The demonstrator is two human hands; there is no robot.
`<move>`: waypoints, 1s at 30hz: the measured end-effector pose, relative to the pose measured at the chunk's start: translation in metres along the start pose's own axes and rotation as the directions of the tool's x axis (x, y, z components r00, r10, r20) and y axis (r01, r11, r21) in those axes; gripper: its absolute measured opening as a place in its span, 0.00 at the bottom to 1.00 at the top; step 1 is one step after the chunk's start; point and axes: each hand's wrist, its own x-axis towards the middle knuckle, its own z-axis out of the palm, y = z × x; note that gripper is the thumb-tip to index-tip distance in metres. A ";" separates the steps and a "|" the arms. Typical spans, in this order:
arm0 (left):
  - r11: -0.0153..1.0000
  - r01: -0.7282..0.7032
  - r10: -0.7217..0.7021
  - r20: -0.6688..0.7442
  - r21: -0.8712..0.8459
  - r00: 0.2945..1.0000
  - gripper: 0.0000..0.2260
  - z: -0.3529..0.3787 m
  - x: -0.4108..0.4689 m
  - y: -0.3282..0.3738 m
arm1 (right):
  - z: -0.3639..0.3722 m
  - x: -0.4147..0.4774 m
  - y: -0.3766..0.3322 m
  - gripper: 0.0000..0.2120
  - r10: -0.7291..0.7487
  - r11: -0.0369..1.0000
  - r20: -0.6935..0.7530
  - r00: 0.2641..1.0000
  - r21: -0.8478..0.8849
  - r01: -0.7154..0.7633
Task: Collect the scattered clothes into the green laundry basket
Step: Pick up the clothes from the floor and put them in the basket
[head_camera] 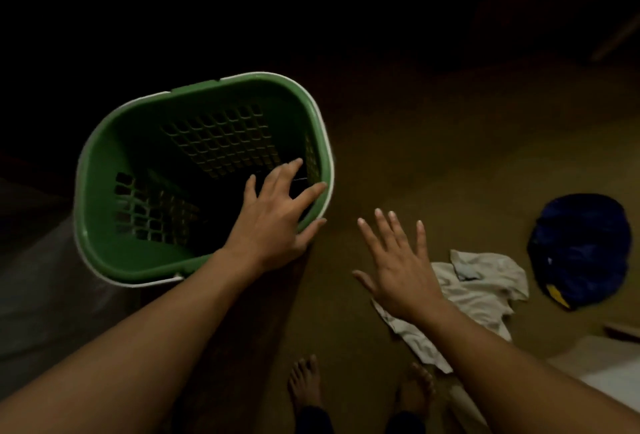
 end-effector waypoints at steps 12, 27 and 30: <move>0.965 -0.264 0.260 0.167 -0.001 0.951 0.32 0.077 0.089 0.217 | 0.036 -0.087 0.236 0.39 0.359 0.911 0.203 0.911 0.136 -0.389; 0.947 -0.318 0.286 0.562 -0.043 0.776 0.40 0.223 0.121 0.316 | 0.131 -0.147 0.400 0.42 0.549 0.736 0.306 0.778 0.264 -0.623; 0.935 -0.352 0.301 0.639 -0.051 0.708 0.41 0.283 0.127 0.316 | 0.169 -0.129 0.419 0.43 0.561 0.718 0.332 0.759 0.262 -0.645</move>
